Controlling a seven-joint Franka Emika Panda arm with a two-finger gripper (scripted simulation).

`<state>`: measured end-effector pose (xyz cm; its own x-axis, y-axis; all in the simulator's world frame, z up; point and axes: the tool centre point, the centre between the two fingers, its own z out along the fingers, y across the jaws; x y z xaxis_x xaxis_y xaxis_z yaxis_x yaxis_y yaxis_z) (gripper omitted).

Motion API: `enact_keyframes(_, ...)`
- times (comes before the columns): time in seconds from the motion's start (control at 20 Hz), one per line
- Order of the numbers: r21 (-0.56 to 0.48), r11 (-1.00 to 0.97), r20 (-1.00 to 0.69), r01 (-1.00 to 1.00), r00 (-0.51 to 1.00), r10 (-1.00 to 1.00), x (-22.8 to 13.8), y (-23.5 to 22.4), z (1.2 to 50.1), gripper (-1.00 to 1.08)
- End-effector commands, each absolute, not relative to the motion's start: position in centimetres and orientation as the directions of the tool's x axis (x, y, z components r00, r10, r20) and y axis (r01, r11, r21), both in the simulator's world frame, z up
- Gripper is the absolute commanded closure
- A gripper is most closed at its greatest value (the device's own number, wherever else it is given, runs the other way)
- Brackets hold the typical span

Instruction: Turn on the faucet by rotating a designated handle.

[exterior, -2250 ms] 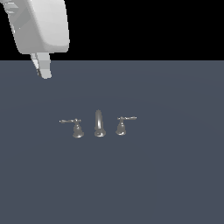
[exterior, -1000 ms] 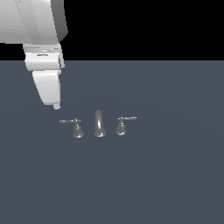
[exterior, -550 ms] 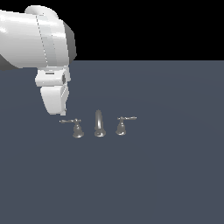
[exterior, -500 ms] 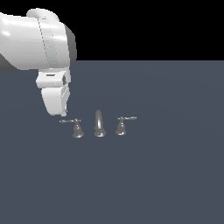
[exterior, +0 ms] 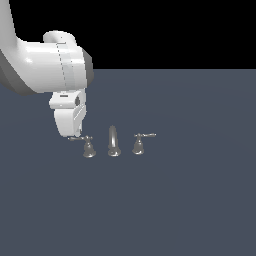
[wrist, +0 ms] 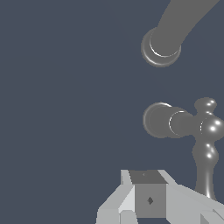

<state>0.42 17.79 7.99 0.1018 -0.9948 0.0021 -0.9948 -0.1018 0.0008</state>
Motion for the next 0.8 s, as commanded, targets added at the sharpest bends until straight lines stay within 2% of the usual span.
enact_keyframes(0.0,0.0,-0.088,0.001,-0.996,0.088,-0.996,0.8,17.7,7.7,1.08)
enact_keyframes(0.35,0.0,-0.085,0.001,-0.996,0.085,-0.996,0.9,17.7,7.7,1.08)
enact_keyframes(0.75,0.0,-0.085,0.001,-0.996,0.085,-0.996,-2.0,18.9,7.7,1.08)
